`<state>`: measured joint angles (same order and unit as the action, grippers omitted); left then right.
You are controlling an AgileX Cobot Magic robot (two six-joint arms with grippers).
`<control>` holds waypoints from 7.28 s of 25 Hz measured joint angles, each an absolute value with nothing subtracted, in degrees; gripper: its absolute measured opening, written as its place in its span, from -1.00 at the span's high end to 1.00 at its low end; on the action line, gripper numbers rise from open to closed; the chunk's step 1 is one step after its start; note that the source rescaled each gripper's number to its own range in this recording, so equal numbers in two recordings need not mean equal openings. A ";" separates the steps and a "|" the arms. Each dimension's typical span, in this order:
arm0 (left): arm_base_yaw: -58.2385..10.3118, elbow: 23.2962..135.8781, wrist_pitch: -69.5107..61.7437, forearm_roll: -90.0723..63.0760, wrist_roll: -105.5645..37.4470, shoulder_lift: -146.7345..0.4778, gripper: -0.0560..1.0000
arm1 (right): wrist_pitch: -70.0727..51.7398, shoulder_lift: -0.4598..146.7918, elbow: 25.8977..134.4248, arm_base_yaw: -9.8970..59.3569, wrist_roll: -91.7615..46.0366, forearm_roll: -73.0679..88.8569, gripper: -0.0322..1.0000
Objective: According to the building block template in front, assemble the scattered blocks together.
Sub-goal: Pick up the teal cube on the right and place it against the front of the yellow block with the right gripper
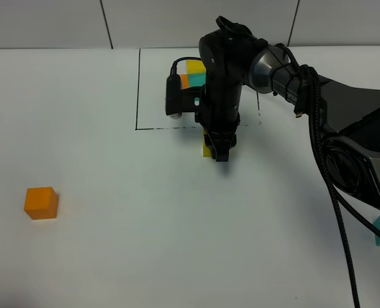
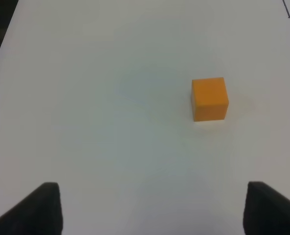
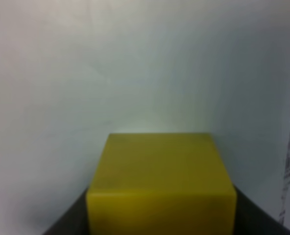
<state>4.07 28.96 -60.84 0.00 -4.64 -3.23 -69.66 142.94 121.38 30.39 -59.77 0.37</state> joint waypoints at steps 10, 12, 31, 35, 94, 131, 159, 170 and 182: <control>4.07 28.96 -60.84 0.00 -4.64 -3.23 -1.00 | -69.66 142.94 121.38 30.44 -59.85 0.37 0.77; 4.07 28.96 -60.84 0.00 -4.64 -3.23 -1.00 | -69.66 142.87 121.38 30.44 -59.85 0.37 0.50; 4.07 28.96 -60.84 0.00 -4.70 -3.23 -1.00 | -67.52 122.59 98.85 23.93 -27.82 -2.13 -0.77; 4.07 28.96 -60.84 0.00 -4.70 -3.23 -1.00 | -56.43 109.74 80.80 19.85 -17.54 -1.67 -0.77; 4.07 28.96 -60.84 0.00 -4.64 -3.23 -1.00 | -34.13 86.35 34.63 1.50 10.88 6.66 0.81; 4.07 28.96 -60.84 0.00 -4.64 -3.23 -1.00 | -49.79 119.55 82.49 42.44 37.62 -6.28 0.81; 4.07 28.96 -60.84 0.00 -4.64 -3.23 -1.00 | -49.40 126.65 89.42 37.44 36.63 -4.68 0.82; 4.07 28.96 -60.84 0.00 -4.69 -3.23 -1.00 | -47.75 127.05 89.54 37.33 36.55 -3.27 0.82; 4.07 28.96 -60.84 0.00 -4.69 -3.23 -1.00 | -47.29 128.48 89.89 37.16 36.55 -3.31 0.82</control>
<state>4.07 28.96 -60.84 0.00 -4.69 -3.23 -47.29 128.48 89.89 37.16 36.55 -3.31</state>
